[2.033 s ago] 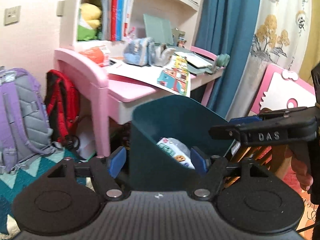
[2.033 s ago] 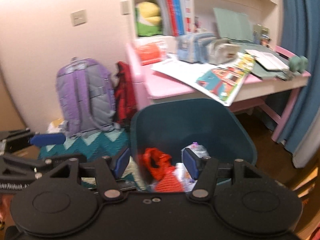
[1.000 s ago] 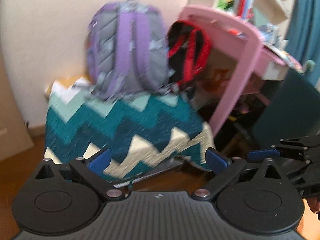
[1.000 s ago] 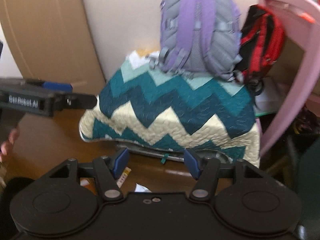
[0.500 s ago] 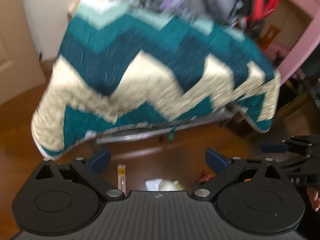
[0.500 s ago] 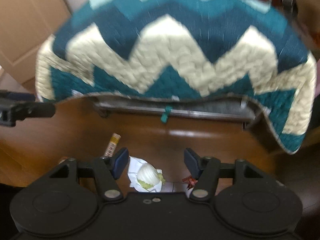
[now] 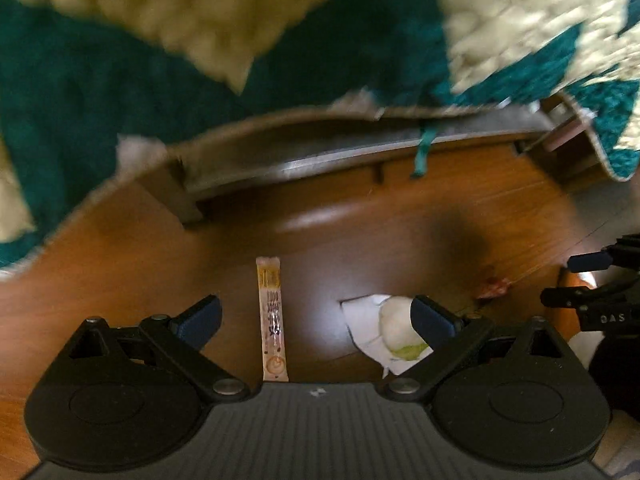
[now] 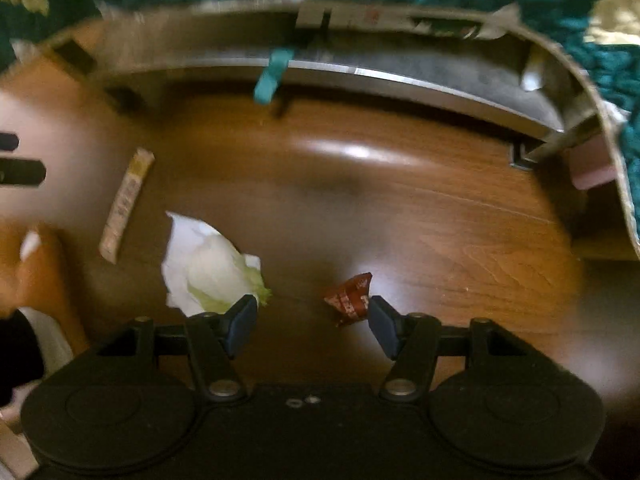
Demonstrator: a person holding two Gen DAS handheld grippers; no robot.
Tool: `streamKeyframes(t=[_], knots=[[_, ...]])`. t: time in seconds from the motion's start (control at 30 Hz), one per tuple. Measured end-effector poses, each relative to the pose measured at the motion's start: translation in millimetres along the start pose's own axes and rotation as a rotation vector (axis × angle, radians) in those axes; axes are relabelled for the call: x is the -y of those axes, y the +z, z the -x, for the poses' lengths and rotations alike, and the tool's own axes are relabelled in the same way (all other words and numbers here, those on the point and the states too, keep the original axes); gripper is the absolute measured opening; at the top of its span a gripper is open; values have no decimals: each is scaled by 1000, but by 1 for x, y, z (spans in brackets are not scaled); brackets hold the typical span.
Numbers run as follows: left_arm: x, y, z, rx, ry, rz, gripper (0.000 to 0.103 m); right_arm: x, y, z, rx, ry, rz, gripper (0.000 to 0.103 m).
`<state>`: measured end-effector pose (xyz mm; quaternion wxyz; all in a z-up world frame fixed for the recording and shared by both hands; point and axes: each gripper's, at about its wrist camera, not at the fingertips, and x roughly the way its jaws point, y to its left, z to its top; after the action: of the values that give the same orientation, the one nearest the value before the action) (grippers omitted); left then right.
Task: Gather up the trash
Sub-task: 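Close the left tool on the oat-latte snack stick while the right tool grips the red wrapper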
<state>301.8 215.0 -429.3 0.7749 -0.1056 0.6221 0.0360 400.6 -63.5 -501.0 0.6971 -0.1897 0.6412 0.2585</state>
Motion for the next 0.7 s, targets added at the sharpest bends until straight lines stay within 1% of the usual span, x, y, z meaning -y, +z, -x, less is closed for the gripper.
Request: streamKeyframes(t=[0.1, 0.17, 0.27, 0.33, 0.53, 0.57, 0.63, 0.7], knots=[[-12, -3, -32, -30, -8, 21, 101, 2, 4, -25, -40, 7, 27, 61], [-19, -5, -55, -55, 0, 33, 100, 4, 7, -41, -62, 26, 35, 61], [-28, -9, -82, -86, 9, 54, 100, 9, 9, -62, -95, 34, 44, 61], [-31, -12, -97, -103, 21, 51, 100, 13, 10, -73, -116, 28, 53, 61], [-37, -23, -136, -152, 20, 73, 100, 24, 10, -102, -165, 16, 74, 61], [-39, -25, -141, -160, 22, 79, 99, 25, 9, -106, -174, 17, 76, 60], [-42, -27, -152, -175, 19, 92, 95, 25, 8, -113, -184, 19, 83, 60], [-43, -28, -159, -176, 31, 92, 93, 23, 6, -117, -190, 24, 92, 60]])
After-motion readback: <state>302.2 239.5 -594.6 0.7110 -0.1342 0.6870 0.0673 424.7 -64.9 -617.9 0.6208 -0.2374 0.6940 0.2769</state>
